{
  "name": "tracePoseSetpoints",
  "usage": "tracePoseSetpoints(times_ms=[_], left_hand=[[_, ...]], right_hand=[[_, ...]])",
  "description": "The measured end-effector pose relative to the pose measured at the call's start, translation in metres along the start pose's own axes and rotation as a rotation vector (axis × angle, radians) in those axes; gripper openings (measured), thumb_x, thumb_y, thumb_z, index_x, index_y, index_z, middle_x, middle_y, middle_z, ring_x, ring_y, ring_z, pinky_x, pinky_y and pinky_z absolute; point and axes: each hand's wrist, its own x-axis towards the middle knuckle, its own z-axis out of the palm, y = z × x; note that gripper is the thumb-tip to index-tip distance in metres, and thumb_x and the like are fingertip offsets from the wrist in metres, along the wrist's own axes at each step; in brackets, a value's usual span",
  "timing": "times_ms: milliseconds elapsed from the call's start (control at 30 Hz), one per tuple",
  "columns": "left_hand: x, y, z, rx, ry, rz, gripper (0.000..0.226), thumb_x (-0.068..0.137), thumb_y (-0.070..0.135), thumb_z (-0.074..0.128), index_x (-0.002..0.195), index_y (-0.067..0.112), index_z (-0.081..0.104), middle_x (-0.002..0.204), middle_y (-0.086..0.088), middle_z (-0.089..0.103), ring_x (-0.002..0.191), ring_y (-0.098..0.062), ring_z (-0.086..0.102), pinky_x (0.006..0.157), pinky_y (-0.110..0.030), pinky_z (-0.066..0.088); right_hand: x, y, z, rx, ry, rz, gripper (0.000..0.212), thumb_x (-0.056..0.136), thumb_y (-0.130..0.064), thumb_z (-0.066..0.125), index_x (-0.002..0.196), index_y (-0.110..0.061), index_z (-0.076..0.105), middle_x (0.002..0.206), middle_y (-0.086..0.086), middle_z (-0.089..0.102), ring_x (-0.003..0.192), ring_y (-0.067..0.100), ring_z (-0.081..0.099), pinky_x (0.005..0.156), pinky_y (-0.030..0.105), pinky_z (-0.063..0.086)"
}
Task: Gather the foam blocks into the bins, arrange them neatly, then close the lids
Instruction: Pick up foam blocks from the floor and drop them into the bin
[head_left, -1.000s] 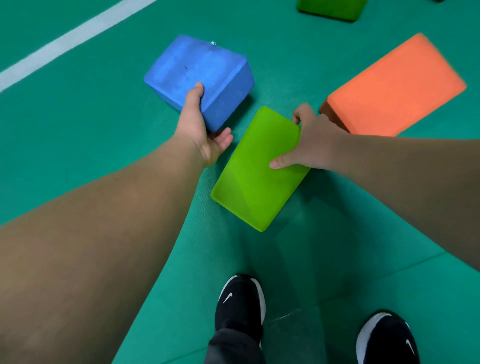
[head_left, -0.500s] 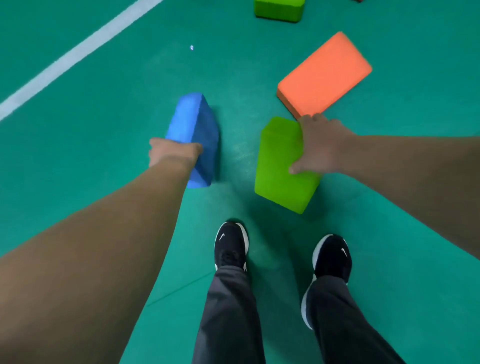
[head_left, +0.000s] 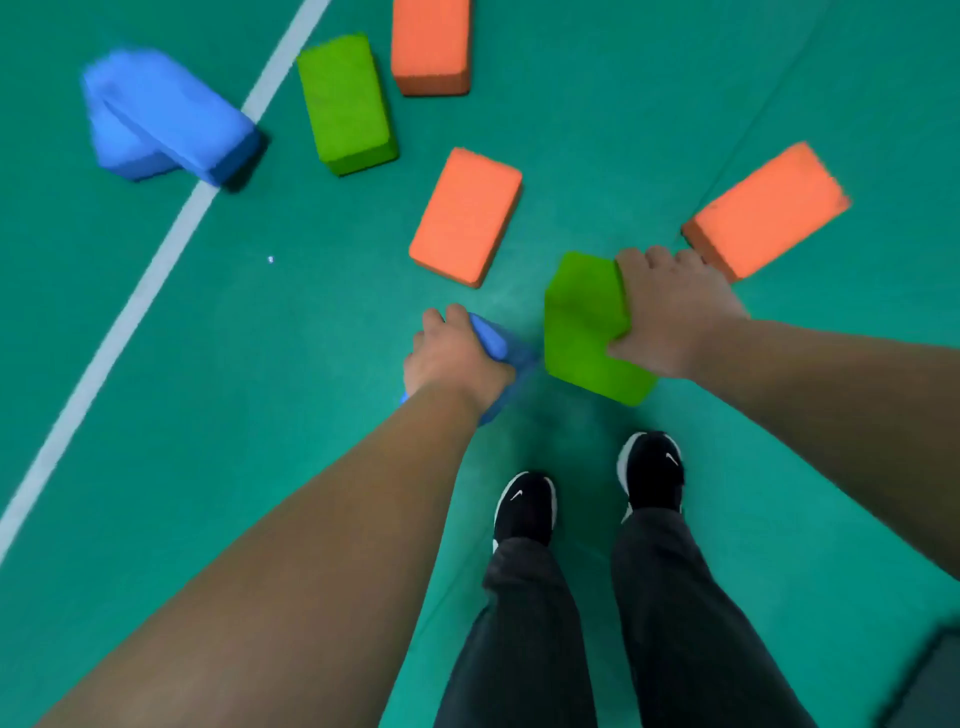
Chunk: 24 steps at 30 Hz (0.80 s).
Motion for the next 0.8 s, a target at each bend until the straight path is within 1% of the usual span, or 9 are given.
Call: tracePoseSetpoints(times_ms=[133,200,333,400,500,600,667,767,800], left_hand=[[-0.016,0.055,0.008,0.237,-0.015,0.235,0.066,0.072,0.043,0.077,0.122,0.016,0.044,0.124,-0.007,0.046,0.114,-0.035,0.055,0.089,-0.045,0.048],[-0.026,0.085,0.023,0.34,0.003,0.348,0.071,0.073,0.046,0.077,0.126,0.014,0.042,0.126,-0.008,0.047,0.115,-0.035,0.054,0.09,-0.045,0.047],[-0.06,0.147,0.065,0.411,0.043,0.559,0.085,0.074,0.053,0.076,0.138,0.012,0.038,0.129,-0.008,0.05,0.117,-0.034,0.054,0.092,-0.044,0.046],[-0.082,0.181,0.09,0.427,0.044,0.673,0.078,0.075,0.049,0.073,0.136,0.012,0.041,0.127,-0.009,0.052,0.115,-0.034,0.055,0.092,-0.044,0.047],[-0.124,0.232,0.132,0.485,0.042,0.826,0.064,0.076,0.045,0.071,0.126,0.013,0.048,0.12,-0.009,0.054,0.108,-0.036,0.058,0.087,-0.044,0.05],[-0.175,0.277,0.181,0.55,0.043,0.967,0.063,0.073,0.045,0.072,0.123,0.012,0.05,0.117,-0.011,0.055,0.103,-0.037,0.059,0.083,-0.044,0.049],[-0.214,0.306,0.212,0.575,0.038,1.052,0.071,0.071,0.045,0.072,0.129,0.011,0.049,0.118,-0.012,0.056,0.106,-0.038,0.059,0.085,-0.044,0.048],[-0.274,0.348,0.254,0.582,0.023,1.149,0.093,0.072,0.046,0.075,0.148,0.006,0.038,0.128,-0.013,0.056,0.117,-0.036,0.057,0.095,-0.044,0.047],[-0.295,0.361,0.267,0.575,0.025,1.179,0.096,0.072,0.046,0.076,0.15,0.005,0.037,0.13,-0.014,0.056,0.119,-0.036,0.056,0.097,-0.044,0.046]], right_hand=[[-0.059,0.056,0.03,0.123,-0.05,0.167,0.073,0.07,-0.044,0.075,0.131,-0.018,0.043,0.122,0.01,0.054,0.115,0.038,0.052,0.093,0.047,0.048],[-0.088,0.083,0.048,0.195,-0.065,0.282,0.067,0.07,-0.037,0.07,0.128,-0.017,0.044,0.121,0.01,0.053,0.114,0.037,0.052,0.09,0.046,0.047],[-0.153,0.141,0.093,0.355,-0.056,0.478,0.065,0.072,-0.034,0.069,0.129,-0.016,0.044,0.123,0.011,0.053,0.117,0.039,0.051,0.092,0.046,0.046],[-0.186,0.171,0.12,0.443,-0.043,0.559,0.067,0.073,-0.037,0.07,0.13,-0.016,0.043,0.124,0.011,0.052,0.117,0.039,0.051,0.091,0.047,0.047],[-0.239,0.214,0.159,0.561,-0.005,0.662,0.069,0.072,-0.038,0.074,0.13,-0.015,0.044,0.124,0.012,0.053,0.118,0.04,0.051,0.091,0.048,0.049],[-0.303,0.254,0.198,0.576,0.037,0.735,0.067,0.07,-0.038,0.074,0.126,-0.015,0.045,0.122,0.012,0.054,0.115,0.04,0.053,0.091,0.047,0.051],[-0.348,0.276,0.223,0.576,0.058,0.783,0.067,0.069,-0.038,0.074,0.125,-0.016,0.046,0.122,0.011,0.055,0.113,0.04,0.054,0.089,0.047,0.051],[-0.414,0.304,0.253,0.606,0.118,0.884,0.065,0.071,-0.038,0.073,0.125,-0.015,0.046,0.121,0.012,0.055,0.113,0.041,0.053,0.088,0.047,0.049],[-0.435,0.313,0.26,0.613,0.143,0.913,0.065,0.071,-0.037,0.073,0.125,-0.015,0.046,0.121,0.013,0.055,0.113,0.041,0.053,0.089,0.047,0.049]])
